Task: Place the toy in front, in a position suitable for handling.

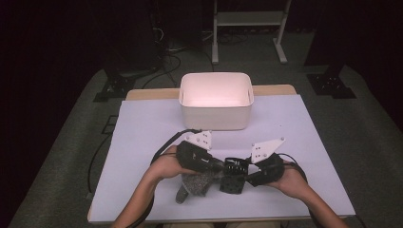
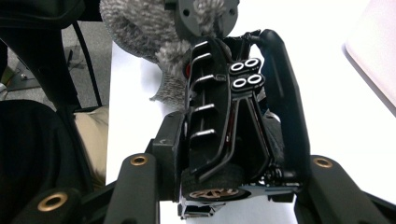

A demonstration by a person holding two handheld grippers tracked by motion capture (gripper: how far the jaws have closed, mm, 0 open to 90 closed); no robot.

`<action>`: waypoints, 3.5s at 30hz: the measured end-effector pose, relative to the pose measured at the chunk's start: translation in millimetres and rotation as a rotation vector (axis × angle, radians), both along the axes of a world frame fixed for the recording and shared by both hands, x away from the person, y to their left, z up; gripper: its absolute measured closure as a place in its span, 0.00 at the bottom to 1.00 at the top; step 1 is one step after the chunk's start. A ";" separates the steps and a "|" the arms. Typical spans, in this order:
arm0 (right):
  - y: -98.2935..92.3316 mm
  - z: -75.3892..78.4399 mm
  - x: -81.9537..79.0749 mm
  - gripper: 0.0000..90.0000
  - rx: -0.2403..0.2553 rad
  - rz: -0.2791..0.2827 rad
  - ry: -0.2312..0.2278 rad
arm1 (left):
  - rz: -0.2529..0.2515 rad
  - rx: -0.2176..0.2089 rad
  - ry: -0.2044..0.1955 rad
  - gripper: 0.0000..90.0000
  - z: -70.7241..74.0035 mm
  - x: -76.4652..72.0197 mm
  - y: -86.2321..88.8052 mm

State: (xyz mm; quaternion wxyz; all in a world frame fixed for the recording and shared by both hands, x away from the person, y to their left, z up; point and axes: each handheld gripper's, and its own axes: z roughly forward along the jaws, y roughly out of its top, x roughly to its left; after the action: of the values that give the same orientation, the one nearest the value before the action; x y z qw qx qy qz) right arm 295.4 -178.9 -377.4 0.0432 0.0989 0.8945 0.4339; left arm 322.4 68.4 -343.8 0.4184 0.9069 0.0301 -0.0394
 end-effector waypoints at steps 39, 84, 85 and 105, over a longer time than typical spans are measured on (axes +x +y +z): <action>-51.3 1.4 -18.4 0.57 -0.164 -0.031 0.019 | -0.046 0.056 0.091 0.89 -50.8 3.2 -36.8; -88.7 -16.1 -32.6 0.64 -0.140 0.005 0.039 | -0.089 0.117 0.063 0.89 -40.3 -1.5 -67.2; -89.3 -16.6 -32.2 0.63 -0.136 0.002 0.046 | -0.088 0.122 0.064 0.89 -40.4 -1.8 -67.3; -103.6 -19.8 -32.9 0.62 -0.112 -0.070 0.081 | -0.140 0.160 0.038 0.90 -35.9 -7.8 -85.8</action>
State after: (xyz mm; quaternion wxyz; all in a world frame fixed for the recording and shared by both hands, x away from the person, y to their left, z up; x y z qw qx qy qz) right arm 262.5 -282.6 -397.2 0.0278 0.1450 0.9143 0.3772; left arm 314.6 -17.3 -379.6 0.3402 0.9364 -0.0224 -0.0831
